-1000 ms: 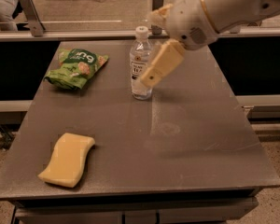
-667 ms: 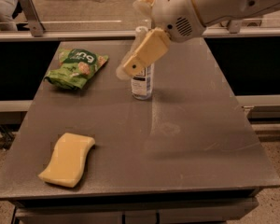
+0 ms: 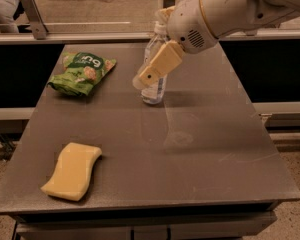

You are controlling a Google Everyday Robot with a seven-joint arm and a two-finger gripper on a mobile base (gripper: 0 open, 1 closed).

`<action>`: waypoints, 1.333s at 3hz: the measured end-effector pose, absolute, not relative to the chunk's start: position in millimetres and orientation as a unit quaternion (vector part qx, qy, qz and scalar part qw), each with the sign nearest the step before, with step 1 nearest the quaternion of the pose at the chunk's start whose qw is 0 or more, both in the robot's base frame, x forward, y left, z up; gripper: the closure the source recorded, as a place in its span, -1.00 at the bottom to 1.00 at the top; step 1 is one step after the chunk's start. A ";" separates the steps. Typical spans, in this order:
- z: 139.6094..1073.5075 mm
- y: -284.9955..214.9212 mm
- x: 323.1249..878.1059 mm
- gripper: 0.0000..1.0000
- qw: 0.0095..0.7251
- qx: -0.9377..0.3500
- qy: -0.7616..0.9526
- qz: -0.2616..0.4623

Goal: Knock blue plastic bottle over

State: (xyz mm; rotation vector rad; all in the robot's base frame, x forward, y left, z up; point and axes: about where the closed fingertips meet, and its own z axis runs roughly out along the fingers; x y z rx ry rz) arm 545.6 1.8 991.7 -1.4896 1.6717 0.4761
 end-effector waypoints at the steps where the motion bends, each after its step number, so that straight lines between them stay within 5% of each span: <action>1: 991.8 1.8 545.6 -1.00 0.413 -0.593 0.665 0.189; 4: 994.3 25.4 514.3 -1.00 0.399 -0.597 0.653 0.243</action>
Offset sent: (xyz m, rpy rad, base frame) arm -0.0139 0.0167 0.0095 0.0930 0.0452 0.0708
